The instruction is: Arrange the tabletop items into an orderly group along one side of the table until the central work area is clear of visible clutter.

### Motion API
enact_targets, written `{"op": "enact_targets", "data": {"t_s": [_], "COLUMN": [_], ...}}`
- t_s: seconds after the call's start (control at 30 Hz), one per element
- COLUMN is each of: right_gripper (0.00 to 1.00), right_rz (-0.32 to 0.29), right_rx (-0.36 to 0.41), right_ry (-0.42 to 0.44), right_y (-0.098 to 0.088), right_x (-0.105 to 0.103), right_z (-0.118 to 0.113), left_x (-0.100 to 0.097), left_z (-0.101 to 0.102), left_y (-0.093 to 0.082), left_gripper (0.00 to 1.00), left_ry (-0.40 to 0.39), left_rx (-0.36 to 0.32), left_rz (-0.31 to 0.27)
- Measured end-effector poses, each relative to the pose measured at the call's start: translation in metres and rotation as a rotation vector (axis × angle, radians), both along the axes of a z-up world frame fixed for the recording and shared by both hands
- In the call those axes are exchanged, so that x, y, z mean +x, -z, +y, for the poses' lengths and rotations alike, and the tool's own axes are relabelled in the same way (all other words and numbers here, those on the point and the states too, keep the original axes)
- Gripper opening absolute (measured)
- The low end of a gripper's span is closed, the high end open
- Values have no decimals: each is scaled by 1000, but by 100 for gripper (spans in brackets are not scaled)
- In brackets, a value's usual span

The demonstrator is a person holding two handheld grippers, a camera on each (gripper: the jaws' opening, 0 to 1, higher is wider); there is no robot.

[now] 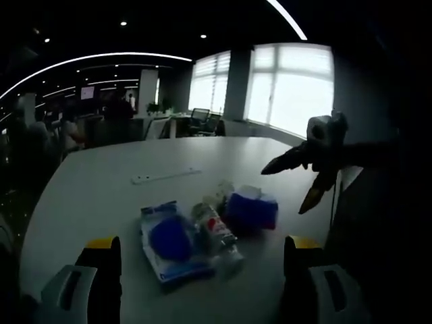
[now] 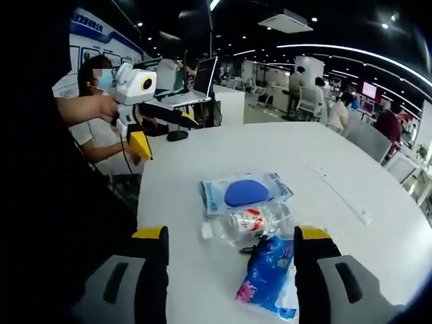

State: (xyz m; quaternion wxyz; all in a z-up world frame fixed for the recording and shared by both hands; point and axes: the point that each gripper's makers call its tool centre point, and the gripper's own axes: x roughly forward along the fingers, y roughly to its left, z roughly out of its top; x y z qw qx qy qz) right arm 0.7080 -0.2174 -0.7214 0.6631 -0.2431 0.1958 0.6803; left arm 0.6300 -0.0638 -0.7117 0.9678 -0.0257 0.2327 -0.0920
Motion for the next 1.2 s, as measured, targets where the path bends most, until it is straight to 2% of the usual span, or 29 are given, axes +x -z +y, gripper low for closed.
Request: {"op": "enact_targets", "data": {"t_s": [0.37,0.67,0.93,1.13,1.2], "right_gripper": [65,62,61,54,54], "right_rz": [-69,-172,-228,-291,-328], "right_rx": [-89,-167,-215,-247,-251], "right_ry": [-205,-425,-538,-656,-698], "right_y": [21,36,48,58,62], "right_x": [-15,-31,-35,-37,-37], "right_z": [15,26,35,39,43], "left_x": [-4,-10,-14,-15,-16], "left_z": [0,-2,-2,-3,-4], "left_y": [1,2,3,5,7], "left_gripper": [99,99,99,99,99], "left_ry": [-11,-20,-28,-25,-17], "left_rx": [-4,-8,-8,2,10], "left_rz": [-4,-7,-13,-9,-5]}}
